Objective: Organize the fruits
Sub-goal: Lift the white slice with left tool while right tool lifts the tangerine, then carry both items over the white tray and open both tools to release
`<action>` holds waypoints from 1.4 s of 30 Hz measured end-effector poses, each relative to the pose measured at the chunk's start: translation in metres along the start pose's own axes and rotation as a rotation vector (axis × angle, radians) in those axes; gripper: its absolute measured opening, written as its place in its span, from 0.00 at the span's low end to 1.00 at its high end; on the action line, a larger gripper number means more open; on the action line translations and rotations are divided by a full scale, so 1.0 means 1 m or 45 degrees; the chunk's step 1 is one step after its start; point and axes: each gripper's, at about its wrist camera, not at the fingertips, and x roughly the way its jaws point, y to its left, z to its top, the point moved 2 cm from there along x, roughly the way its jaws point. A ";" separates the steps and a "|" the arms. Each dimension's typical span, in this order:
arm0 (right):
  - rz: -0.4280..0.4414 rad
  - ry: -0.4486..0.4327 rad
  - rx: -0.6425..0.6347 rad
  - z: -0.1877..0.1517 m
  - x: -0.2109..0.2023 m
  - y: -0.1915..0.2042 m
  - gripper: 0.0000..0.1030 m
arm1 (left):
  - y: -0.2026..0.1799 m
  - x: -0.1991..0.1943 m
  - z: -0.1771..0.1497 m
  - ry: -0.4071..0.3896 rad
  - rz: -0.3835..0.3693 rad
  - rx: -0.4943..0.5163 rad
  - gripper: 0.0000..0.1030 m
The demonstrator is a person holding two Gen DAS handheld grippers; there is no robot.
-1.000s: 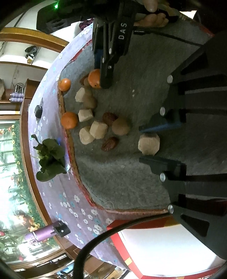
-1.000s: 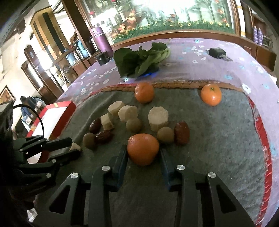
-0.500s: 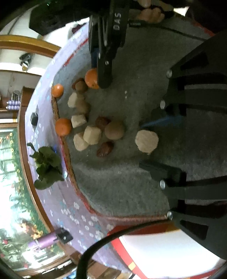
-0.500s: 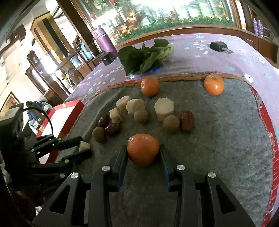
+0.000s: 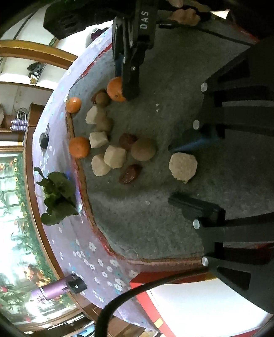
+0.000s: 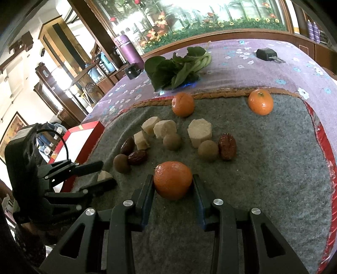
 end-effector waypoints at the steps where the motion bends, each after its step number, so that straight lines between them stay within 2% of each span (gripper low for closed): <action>1: -0.001 -0.001 0.000 0.000 0.000 0.000 0.35 | 0.000 -0.001 0.000 -0.003 -0.004 0.004 0.35; 5: -0.001 0.001 0.010 0.000 0.000 0.000 0.35 | 0.000 -0.007 -0.004 -0.023 -0.019 0.028 0.29; 6: -0.003 0.001 0.012 0.000 0.000 0.000 0.35 | 0.000 -0.010 -0.005 -0.031 -0.029 0.032 0.25; 17: -0.028 0.043 -0.025 -0.009 0.000 0.019 0.35 | -0.001 -0.027 -0.023 -0.051 -0.048 0.032 0.25; 21: -0.031 0.041 -0.017 -0.011 -0.001 0.020 0.35 | -0.004 -0.016 -0.024 -0.008 -0.070 0.003 0.25; 24: -0.033 0.040 -0.005 -0.012 -0.002 0.020 0.35 | -0.006 -0.017 -0.024 -0.020 -0.052 0.011 0.23; 29: -0.049 0.028 -0.021 -0.011 -0.007 0.023 0.35 | 0.001 -0.021 -0.026 -0.042 -0.085 -0.049 0.23; 32: -0.043 0.023 -0.036 -0.010 -0.011 0.030 0.35 | 0.005 -0.031 -0.028 -0.076 -0.050 -0.069 0.23; 35: -0.021 0.021 -0.069 -0.006 -0.014 0.046 0.35 | 0.018 -0.050 -0.032 -0.123 0.040 -0.110 0.23; 37: 0.028 0.028 -0.099 -0.001 -0.012 0.064 0.35 | 0.034 -0.068 -0.038 -0.164 0.131 -0.162 0.23; 38: 0.053 0.030 -0.116 0.002 -0.009 0.073 0.35 | 0.041 -0.074 -0.041 -0.171 0.156 -0.188 0.23; 42: 0.153 0.064 -0.185 0.009 0.013 0.119 0.34 | 0.083 -0.098 -0.064 -0.180 0.358 -0.307 0.23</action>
